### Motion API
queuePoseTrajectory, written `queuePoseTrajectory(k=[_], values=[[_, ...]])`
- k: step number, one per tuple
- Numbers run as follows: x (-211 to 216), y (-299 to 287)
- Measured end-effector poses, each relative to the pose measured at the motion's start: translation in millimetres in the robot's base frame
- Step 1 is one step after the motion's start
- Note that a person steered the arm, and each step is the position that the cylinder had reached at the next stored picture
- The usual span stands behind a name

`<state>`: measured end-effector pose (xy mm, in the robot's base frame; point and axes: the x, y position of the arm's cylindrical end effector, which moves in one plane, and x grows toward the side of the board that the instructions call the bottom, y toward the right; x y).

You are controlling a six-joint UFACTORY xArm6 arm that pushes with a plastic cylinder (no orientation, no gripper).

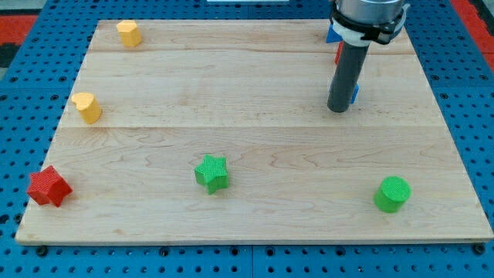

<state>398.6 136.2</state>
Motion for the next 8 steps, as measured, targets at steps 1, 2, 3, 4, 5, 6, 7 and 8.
queuePoseTrajectory(k=[1,2,3,4,5,6,7,8], values=[[-12.7,0.0],[-5.6,3.8],[11.5,-34.4],[-3.1,-71.9],[-18.2,-77.1],[-24.3,-77.1],[-27.2,-77.1],[-27.2,-68.1]])
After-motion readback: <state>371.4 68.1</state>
